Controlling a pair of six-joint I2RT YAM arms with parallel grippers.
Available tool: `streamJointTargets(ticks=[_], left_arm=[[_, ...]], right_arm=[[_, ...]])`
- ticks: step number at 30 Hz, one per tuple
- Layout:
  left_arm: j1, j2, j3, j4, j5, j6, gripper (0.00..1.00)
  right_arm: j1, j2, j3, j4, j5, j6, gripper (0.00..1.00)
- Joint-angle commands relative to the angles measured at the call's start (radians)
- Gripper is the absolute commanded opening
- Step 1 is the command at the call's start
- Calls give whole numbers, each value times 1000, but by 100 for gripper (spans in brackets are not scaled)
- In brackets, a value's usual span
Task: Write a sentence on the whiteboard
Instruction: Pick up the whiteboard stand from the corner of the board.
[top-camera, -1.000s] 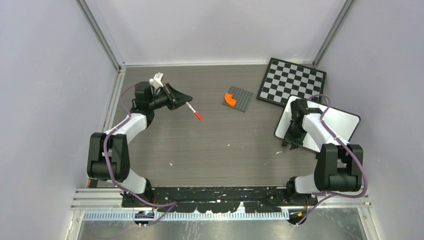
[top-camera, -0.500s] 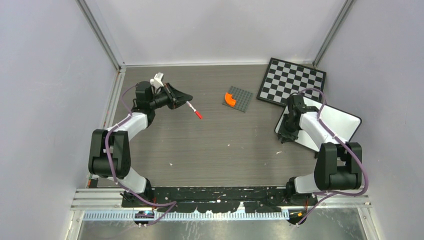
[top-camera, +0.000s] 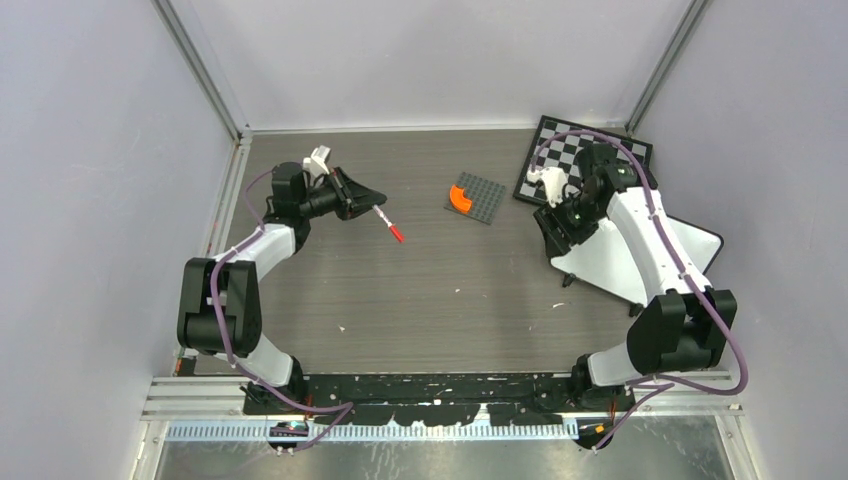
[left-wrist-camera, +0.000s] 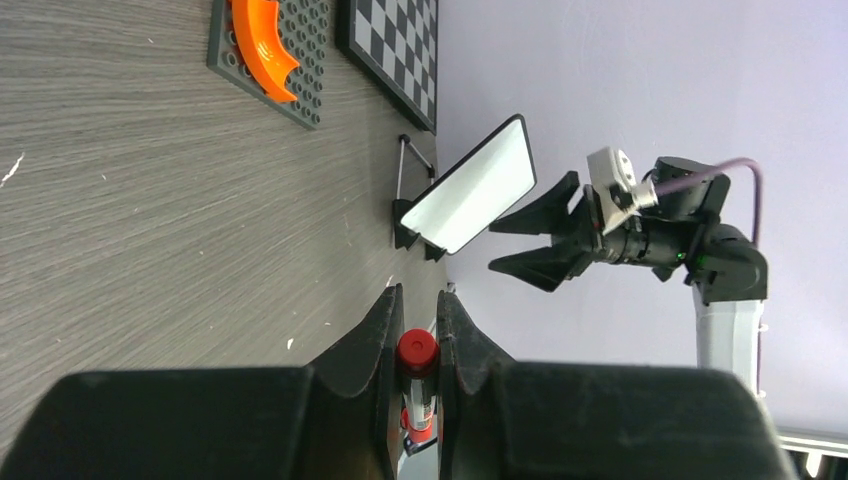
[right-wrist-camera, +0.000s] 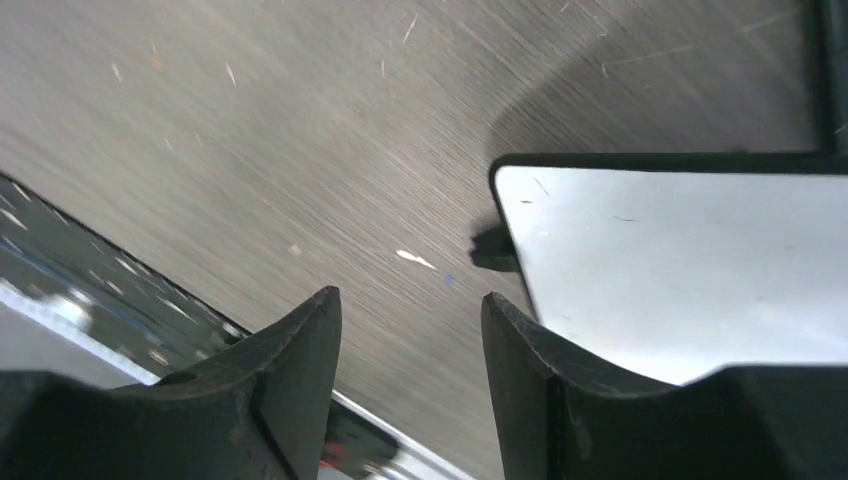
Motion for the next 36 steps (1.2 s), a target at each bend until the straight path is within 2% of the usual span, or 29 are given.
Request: streamJointTargets(ticks=[1,5,9,18,26,36], left_arm=[[5,-41,53,-36,42,60,0],[4,-33,61,-46,55,61,0],[5,-32,75,-66,65,70,0],[7,-33,96,-101,73,85,0],[19,-21,108,-87,81,69,0],[45,-9,111,-72,98,53,0]], right_arm=[[11,-14,78,-259,54,-612,60],[71,-67,-1,-278,159,-894,62],[113,-165,-169,-164,200,-1128,61],[143,-142,-389,51,270,-1319,59],[142,-79,-479,243,351,-1444,56],[143,-22,-526,338,442,-1581,48]])
